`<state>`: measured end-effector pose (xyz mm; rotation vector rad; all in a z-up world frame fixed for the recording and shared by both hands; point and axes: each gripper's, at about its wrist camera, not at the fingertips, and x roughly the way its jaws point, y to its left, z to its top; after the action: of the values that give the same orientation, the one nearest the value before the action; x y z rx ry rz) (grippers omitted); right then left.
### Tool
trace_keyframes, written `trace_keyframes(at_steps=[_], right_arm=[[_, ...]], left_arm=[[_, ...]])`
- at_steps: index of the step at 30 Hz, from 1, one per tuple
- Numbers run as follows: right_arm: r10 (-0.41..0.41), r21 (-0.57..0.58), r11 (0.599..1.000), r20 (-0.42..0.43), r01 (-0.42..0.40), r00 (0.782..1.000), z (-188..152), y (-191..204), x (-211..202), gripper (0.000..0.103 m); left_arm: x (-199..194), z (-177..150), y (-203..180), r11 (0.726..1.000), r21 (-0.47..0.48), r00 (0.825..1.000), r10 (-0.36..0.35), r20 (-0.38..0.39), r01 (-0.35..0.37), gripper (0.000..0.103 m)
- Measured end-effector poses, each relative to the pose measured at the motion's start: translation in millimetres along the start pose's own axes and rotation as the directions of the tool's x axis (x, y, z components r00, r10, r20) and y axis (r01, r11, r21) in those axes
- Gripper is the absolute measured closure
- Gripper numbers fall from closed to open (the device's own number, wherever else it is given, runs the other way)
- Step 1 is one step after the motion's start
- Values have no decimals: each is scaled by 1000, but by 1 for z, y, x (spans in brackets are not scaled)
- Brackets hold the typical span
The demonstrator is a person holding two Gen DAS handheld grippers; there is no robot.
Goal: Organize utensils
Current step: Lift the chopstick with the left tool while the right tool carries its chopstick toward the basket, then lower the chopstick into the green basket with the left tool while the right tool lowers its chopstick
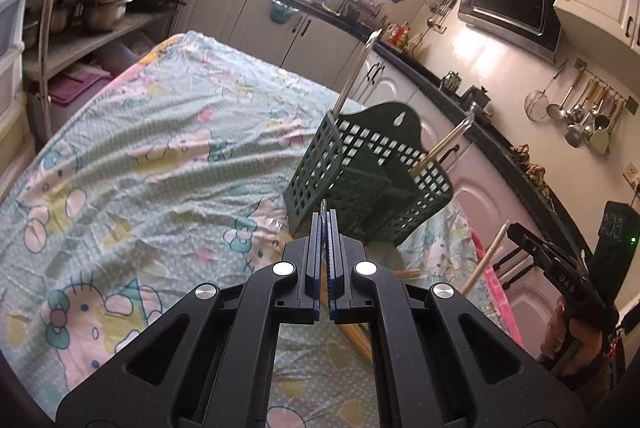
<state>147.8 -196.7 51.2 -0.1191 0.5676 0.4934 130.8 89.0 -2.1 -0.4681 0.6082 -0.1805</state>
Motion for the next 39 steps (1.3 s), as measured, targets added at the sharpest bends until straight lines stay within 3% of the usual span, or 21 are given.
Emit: trace_keyframes(at_steps=[14,39], right_arm=[[65,-110,992,79,-56,995,37,49,-28,102],[93,-158,986,206,-61,974,81,64,-63,102]], left_arm=[[-34,28,-39,993,93,994,-78,71,72,103],[-59,64,-101,961,227,974,-190,126,158,103]])
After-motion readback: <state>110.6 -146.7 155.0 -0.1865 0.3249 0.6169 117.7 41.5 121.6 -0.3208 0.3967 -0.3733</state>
